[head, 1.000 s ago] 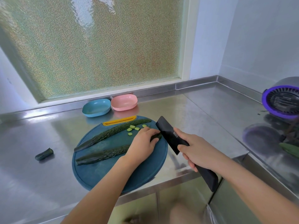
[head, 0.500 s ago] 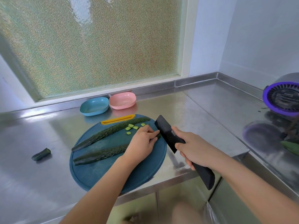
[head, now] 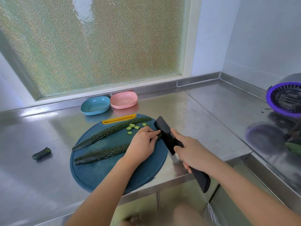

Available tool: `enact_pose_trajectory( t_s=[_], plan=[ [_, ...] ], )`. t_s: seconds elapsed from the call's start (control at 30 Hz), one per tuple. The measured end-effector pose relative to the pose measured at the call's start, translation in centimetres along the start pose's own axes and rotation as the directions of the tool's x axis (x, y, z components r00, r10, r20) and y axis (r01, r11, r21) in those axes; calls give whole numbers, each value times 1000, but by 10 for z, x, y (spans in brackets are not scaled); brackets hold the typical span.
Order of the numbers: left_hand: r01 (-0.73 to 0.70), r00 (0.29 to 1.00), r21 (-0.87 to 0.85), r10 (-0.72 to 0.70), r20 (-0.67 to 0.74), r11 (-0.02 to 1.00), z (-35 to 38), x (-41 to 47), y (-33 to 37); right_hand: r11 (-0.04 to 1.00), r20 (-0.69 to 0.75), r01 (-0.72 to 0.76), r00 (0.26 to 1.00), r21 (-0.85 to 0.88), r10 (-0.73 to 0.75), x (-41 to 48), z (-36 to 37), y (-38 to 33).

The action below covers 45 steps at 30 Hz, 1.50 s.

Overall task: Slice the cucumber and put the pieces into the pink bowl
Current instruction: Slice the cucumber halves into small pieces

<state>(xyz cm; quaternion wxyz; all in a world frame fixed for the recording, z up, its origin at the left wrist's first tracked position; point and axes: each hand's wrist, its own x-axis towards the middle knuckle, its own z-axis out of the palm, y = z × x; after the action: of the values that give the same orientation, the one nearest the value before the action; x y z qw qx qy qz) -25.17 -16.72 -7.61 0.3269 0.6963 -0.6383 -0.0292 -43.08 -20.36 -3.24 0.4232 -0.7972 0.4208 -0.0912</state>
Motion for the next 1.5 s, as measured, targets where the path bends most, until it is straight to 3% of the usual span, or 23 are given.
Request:
enact_pose_trajectory(
  t_s=[0.33, 1.03, 1.3, 1.5],
  plan=[
    [2, 1000, 32, -2, 18, 999, 1, 1, -2, 996, 35, 13, 999, 91, -16, 0, -19, -3],
    [-29, 1000, 32, 30, -6, 999, 0, -2, -2, 999, 73, -3, 997, 51, -1, 2, -14, -5],
    [-17, 1000, 42, 18, -16, 999, 1, -2, -2, 991, -9, 10, 1000, -130, -11, -3, 15, -9],
    [0, 1000, 8, 0, -25, 1000, -2, -3, 0, 997, -6, 4, 1000, 72, -3, 0, 11, 2]
  ],
)
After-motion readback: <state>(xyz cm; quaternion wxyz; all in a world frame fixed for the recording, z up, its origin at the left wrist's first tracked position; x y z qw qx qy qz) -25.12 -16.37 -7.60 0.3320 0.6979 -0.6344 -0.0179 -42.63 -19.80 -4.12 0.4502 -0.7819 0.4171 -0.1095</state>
